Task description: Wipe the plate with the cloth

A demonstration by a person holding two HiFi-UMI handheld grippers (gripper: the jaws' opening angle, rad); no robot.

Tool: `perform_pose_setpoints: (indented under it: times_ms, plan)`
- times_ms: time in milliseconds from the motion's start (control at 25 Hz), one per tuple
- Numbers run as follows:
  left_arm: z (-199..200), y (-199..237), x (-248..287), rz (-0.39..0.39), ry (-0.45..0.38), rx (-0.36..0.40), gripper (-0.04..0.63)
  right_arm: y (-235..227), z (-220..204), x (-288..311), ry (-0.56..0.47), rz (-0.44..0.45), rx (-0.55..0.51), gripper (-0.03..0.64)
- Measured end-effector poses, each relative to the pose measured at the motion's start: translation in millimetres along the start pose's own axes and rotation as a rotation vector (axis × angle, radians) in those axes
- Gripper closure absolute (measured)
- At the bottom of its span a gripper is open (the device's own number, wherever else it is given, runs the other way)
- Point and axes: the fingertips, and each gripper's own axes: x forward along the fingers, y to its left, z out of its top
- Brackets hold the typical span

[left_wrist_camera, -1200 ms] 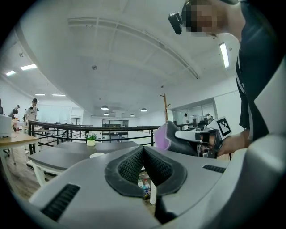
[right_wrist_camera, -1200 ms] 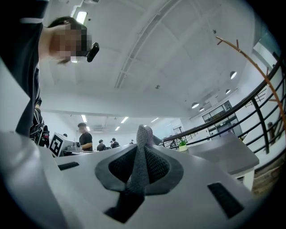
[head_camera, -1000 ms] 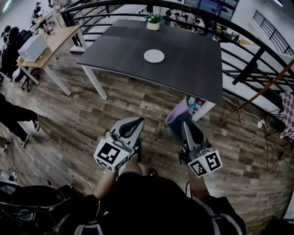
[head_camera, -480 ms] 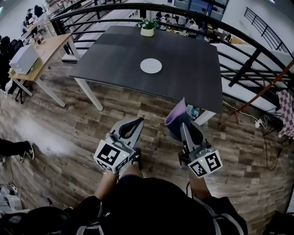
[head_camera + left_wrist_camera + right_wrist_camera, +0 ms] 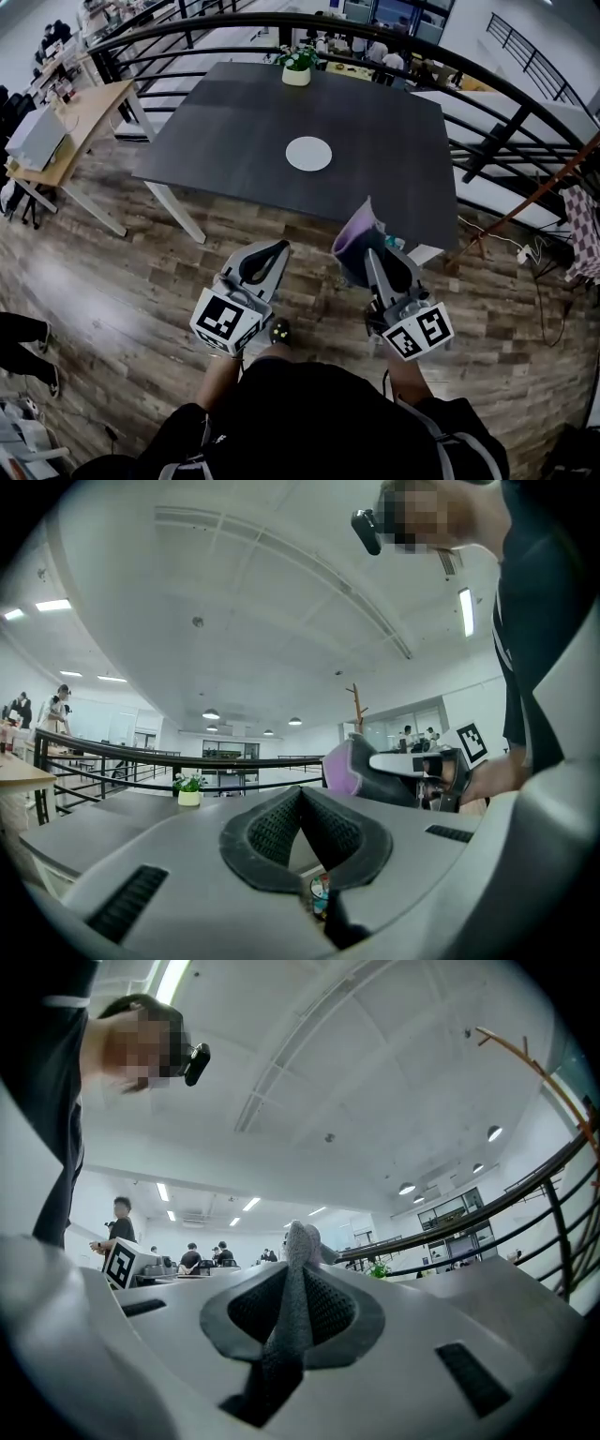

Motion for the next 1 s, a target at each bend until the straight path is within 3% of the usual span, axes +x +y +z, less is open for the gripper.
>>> perform_pose_setpoints:
  times_ms: [640, 1000]
  plan:
    - [3, 100, 27, -0.074, -0.014, -0.007, 0.594, -17, -14, 94, -0.014, -0.085, 0.002, 0.575]
    - [1, 147, 31, -0.085, 0.009, 0.045, 0.594, -13, -17, 140, -0.007, -0.101, -0.017, 0.575]
